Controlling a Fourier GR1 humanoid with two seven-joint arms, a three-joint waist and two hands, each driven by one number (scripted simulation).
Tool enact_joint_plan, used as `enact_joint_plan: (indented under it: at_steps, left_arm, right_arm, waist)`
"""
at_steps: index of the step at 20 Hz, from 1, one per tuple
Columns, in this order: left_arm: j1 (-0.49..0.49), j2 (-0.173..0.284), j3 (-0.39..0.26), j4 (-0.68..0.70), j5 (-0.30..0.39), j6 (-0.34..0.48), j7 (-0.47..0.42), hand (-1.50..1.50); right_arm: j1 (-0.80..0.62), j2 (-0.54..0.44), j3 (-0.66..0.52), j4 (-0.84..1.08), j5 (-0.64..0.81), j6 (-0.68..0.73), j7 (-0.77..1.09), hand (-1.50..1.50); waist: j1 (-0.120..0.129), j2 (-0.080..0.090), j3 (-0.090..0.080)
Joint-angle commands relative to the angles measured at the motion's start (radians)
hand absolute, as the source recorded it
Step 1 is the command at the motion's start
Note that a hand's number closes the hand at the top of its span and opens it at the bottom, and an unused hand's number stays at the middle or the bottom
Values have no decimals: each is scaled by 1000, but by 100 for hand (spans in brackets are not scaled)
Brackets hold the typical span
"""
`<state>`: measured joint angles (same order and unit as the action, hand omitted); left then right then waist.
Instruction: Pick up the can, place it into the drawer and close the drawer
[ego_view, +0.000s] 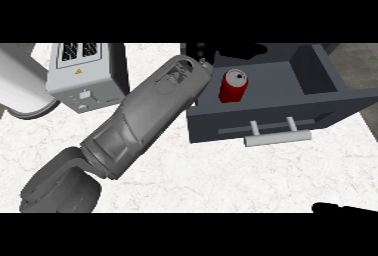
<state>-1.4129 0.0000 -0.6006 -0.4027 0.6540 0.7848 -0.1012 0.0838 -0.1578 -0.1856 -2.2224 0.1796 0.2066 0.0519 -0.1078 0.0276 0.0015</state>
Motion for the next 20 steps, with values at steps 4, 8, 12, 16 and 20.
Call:
enact_joint_plan:
  at_steps: [4,8,12,16,20]
  left_arm:
    - [-27,0,16,-22,48,23,-44,-150]
    - [-19,0,14,-16,50,29,-66,-150]
    - [-53,0,-8,-28,49,48,8,-150]
    - [-10,0,-16,-98,38,57,37,-150]
    - [-10,11,10,-113,14,69,51,-150]
  right_arm:
    - [-61,-56,80,33,249,-31,-49,-150]
    - [-103,-81,165,64,432,-52,-10,-150]
    - [-110,-109,200,186,579,-97,-67,-150]
    - [-135,-94,274,304,731,-162,-69,-150]
    - [-178,-88,324,381,848,-176,-21,-150]
  waist:
    - [35,-4,0]
    - [61,-7,-2]
    - [80,-16,0]
    - [117,-28,-1]
    - [118,-30,-2]
